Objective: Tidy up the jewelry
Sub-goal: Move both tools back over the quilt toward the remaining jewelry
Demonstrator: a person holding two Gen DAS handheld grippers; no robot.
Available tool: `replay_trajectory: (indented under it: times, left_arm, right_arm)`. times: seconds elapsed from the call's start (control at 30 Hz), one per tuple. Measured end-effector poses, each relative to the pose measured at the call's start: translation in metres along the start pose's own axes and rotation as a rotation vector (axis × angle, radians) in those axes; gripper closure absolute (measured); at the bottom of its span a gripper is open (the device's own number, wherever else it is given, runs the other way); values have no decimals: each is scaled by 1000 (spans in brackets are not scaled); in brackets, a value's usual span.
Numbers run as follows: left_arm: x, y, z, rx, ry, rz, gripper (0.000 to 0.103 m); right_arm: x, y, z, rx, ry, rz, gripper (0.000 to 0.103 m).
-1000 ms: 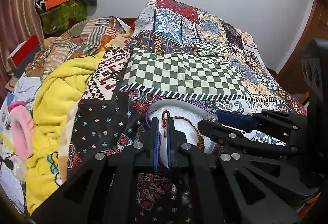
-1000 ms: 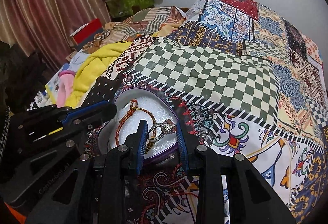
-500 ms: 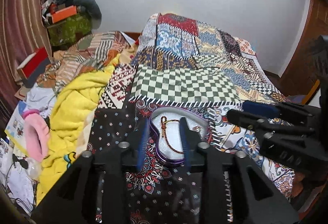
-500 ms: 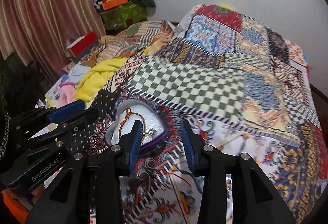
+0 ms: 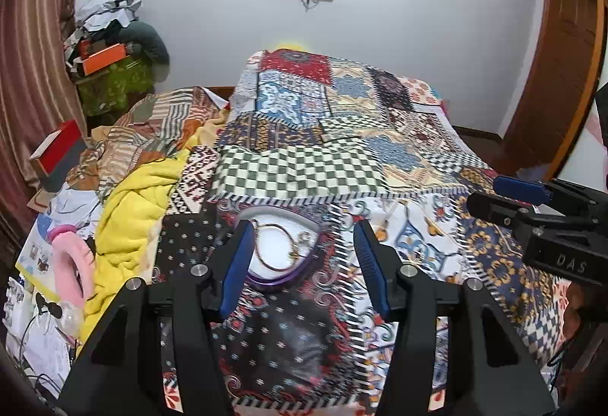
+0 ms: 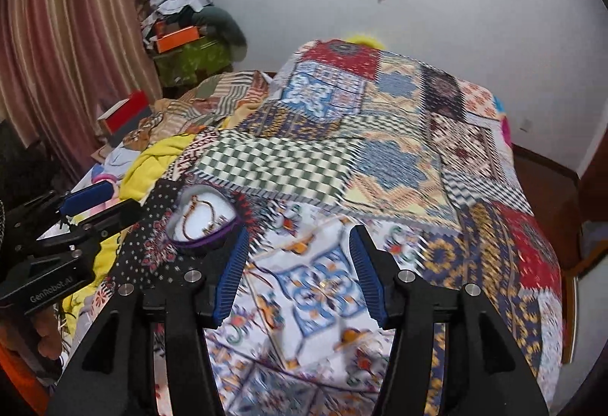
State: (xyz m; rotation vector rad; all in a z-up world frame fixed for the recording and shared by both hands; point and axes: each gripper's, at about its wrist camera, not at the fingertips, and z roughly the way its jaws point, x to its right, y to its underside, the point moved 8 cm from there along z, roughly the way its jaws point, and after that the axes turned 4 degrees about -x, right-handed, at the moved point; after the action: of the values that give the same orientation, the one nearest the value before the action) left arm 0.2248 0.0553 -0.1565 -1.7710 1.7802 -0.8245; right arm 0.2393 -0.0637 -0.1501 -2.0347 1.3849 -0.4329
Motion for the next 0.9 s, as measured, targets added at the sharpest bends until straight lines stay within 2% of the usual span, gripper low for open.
replay_trajectory:
  times: [0.23,0.47,0.63,0.9]
  left_arm:
    - [26,15,1,-38,30,38,46]
    - [45,36,13,-104,63,51,46]
    - [54,53,25,-154,84,53,46]
    - [67,81,55,-259,129,48,46]
  right_arm:
    - [37,22,-17,-7,52,52,52]
    - [69,52,-18,-58,102,93,52]
    - [82,73,-11,-106,106,119,52]
    - [80,98,9,-173,69,134,52]
